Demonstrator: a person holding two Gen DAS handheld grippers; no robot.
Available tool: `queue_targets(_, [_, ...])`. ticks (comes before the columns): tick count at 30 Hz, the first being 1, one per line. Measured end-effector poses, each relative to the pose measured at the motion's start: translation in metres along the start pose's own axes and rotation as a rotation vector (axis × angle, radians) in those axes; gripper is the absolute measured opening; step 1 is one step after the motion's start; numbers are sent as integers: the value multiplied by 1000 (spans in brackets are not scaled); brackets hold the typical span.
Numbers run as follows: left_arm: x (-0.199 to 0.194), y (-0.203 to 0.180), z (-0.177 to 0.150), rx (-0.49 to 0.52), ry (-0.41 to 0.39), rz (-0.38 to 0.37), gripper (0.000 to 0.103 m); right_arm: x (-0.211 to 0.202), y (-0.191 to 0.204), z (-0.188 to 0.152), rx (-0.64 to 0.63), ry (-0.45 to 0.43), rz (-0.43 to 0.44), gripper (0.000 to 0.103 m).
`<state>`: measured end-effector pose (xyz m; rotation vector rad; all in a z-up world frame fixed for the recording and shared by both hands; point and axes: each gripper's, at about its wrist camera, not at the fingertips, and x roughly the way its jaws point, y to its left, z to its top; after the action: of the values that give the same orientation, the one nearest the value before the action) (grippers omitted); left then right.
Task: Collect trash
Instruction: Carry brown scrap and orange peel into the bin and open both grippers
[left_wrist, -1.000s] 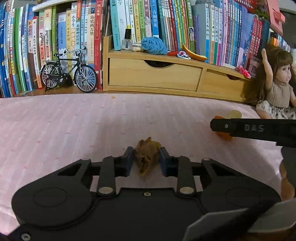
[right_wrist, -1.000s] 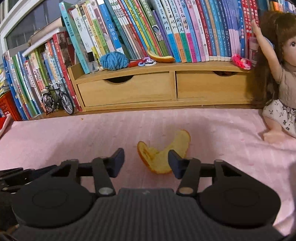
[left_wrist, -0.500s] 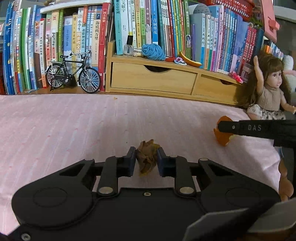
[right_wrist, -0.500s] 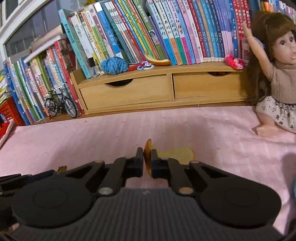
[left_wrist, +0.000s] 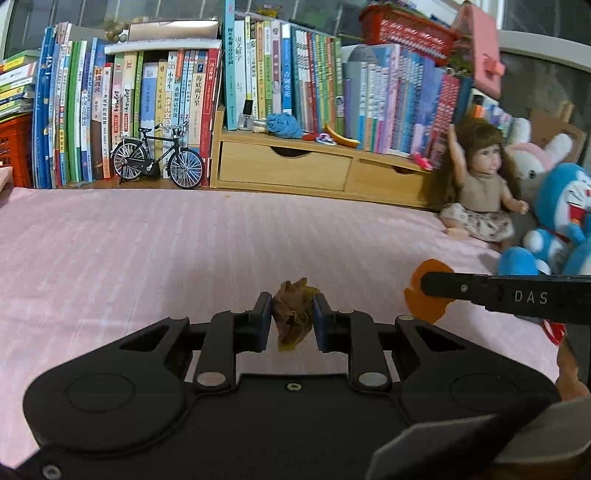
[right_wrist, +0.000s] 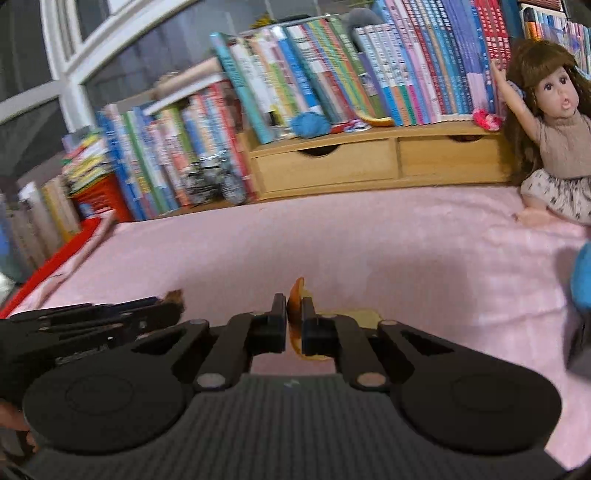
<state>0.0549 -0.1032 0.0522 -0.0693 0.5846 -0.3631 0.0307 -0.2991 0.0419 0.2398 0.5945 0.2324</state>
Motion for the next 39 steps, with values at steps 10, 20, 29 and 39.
queue_targets(10, [-94,-22,-47,88,0,-41,22,-68,42,-45,-15,9,91,11])
queue_targets(20, [-181,-39,-105,162,31,-65,22,-132,79,-103,13,12,141,11])
queue_targets(29, [-225,-42,-156,135,111,-72,22,-170,103,-156,9,40,146,11])
queue_targets(39, [-237,-35,-205,97,216,-53,22,-189,120,-211,41,100,164,11])
